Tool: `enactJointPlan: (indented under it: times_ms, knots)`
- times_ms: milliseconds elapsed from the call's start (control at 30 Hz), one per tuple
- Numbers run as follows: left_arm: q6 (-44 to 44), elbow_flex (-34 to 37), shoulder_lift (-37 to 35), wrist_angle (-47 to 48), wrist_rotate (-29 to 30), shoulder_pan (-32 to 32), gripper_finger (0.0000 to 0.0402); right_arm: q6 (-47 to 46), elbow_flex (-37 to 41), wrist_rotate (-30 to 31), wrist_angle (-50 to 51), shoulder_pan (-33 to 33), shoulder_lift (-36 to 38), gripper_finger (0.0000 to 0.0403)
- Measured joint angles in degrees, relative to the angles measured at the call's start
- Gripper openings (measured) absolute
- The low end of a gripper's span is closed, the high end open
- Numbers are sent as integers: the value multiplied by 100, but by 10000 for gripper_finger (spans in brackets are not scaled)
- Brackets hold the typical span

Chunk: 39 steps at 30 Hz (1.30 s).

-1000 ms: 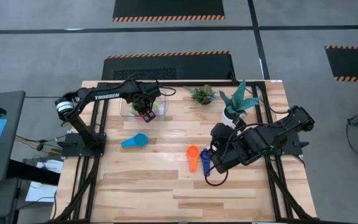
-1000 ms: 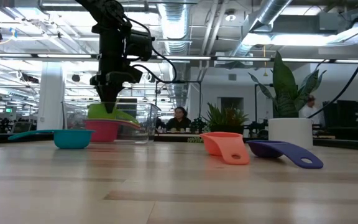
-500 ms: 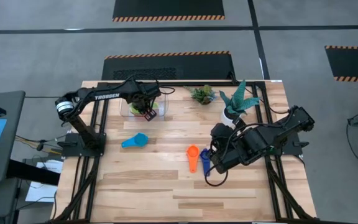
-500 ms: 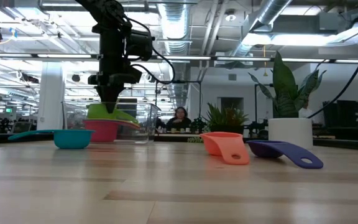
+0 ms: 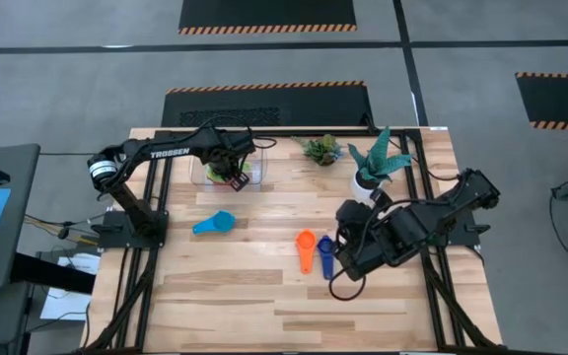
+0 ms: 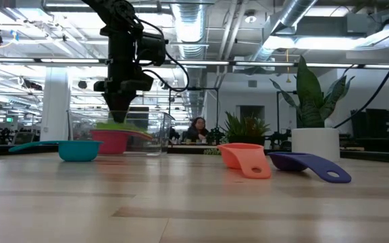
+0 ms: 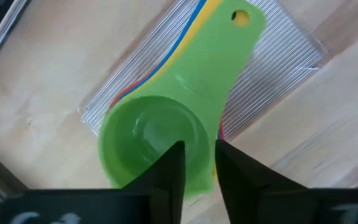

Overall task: Nest measuring cups in basket
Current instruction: Stack the green measuring cup on top of the yellow measuring cup in the transparent bin, then stack the light blue measuring cup on top of the green measuring cup in the transparent bin

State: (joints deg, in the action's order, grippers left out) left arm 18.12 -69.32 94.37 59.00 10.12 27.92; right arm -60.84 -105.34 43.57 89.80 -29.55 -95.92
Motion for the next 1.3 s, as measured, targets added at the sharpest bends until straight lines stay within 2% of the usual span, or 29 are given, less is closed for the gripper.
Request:
enactJointPlan:
  times_ms: [233,467,667,967,1300]
  knots:
    - [47,-54,1,117,-120,0,115,-2,0,0,4,-89,0,118]
    - [299,-774,2,1189,-291,-44,116,122,0,7,15,-67,2,118]
    - [445,-1245,0,2162,-1040,-298,116,133,0,14,15,10,2,118]
    - [742,-996,0,3119,-1140,-1384,116,136,0,25,7,47,2,118]
    - [760,-652,-22,3037,-1047,-2792,116,150,0,41,-19,115,2,118]
